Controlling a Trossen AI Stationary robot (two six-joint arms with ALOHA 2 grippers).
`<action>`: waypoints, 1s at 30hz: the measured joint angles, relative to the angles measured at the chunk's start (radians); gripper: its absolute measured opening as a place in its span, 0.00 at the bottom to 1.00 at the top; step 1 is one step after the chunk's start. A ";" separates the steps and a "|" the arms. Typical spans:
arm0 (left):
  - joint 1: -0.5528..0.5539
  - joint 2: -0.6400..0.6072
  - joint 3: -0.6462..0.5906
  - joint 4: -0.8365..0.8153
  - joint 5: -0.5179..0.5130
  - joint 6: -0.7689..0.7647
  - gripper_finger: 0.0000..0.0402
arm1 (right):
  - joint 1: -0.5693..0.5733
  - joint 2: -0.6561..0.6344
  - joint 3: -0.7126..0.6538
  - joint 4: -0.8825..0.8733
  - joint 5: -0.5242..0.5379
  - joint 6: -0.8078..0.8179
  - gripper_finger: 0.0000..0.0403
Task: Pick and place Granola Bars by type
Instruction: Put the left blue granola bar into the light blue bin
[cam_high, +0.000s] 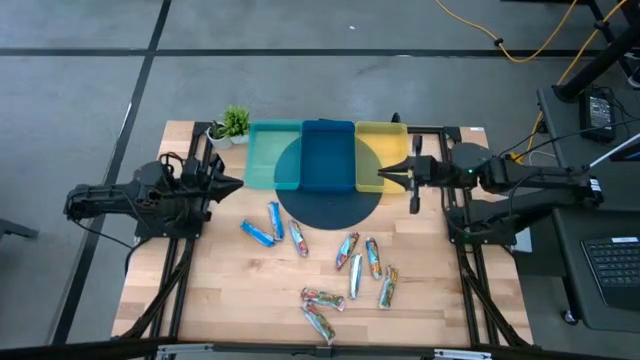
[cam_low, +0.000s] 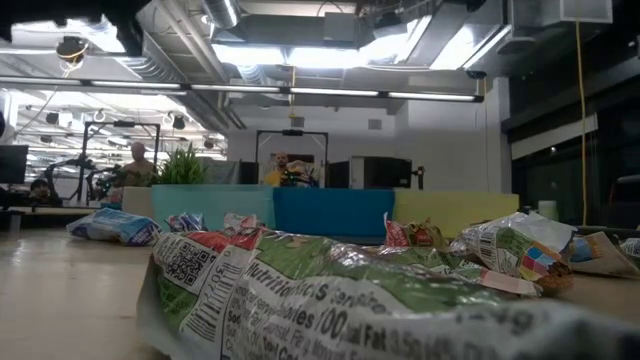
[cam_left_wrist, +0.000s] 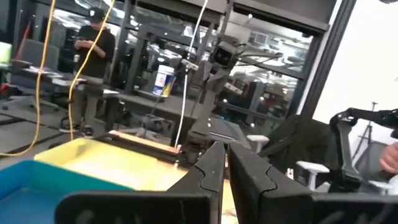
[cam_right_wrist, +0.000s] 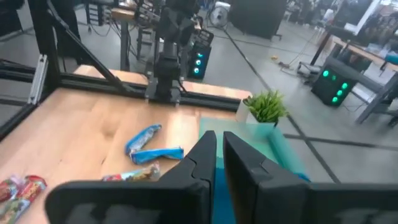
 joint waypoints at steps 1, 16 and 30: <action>-0.002 0.034 0.028 -0.007 -0.001 0.022 0.04 | 0.000 0.007 0.002 -0.001 0.000 -0.005 0.08; -0.006 0.558 0.420 -0.577 0.050 -0.008 0.04 | -0.030 0.048 0.002 -0.029 -0.001 -0.016 0.08; -0.082 0.741 0.418 -0.737 0.112 0.043 0.04 | -0.038 0.049 0.002 -0.031 -0.001 -0.016 0.08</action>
